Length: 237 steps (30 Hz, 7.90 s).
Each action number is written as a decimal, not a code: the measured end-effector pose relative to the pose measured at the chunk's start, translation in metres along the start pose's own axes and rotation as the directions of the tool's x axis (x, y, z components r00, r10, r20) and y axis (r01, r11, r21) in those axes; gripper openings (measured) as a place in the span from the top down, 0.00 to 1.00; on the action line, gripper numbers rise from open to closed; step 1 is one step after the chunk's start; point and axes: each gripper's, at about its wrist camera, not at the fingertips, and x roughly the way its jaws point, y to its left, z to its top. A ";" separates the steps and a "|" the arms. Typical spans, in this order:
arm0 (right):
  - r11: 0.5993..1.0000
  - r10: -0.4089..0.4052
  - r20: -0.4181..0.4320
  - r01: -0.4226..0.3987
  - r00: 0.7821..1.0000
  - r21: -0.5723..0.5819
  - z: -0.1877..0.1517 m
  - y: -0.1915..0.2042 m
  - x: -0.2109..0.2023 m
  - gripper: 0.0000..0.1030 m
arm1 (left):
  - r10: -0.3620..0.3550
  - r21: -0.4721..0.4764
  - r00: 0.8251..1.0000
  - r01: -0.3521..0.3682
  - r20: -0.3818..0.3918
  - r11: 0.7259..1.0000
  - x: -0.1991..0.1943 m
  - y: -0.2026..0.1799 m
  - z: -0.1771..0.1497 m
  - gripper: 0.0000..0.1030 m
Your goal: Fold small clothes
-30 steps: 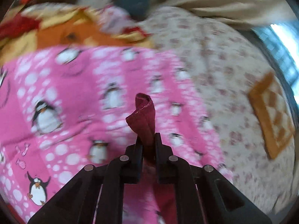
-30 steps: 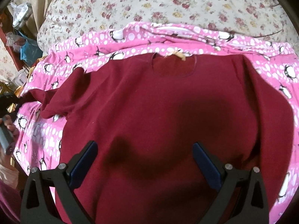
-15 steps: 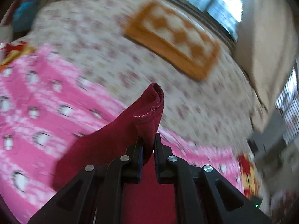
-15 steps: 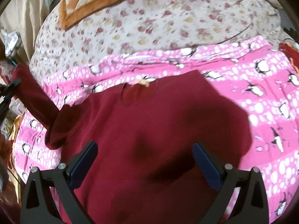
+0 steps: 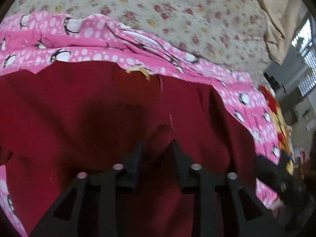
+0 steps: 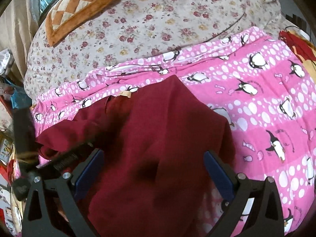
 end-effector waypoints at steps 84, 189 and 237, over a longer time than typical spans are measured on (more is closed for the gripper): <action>0.897 0.058 -0.180 -0.130 0.982 -0.423 -0.014 0.109 0.116 0.22 | 0.377 0.073 0.922 -0.372 -0.092 0.926 -0.014 0.154 0.083 0.99; 0.939 0.337 -0.141 -0.321 0.931 0.120 -0.043 -0.062 -0.054 0.43 | -0.005 0.076 0.999 0.002 0.034 0.997 -0.135 -0.018 -0.022 1.00; 0.901 0.431 -0.238 -0.428 0.870 0.066 -0.087 -0.041 -0.042 0.34 | -0.012 0.002 0.997 0.012 0.070 1.000 -0.162 -0.069 0.006 1.00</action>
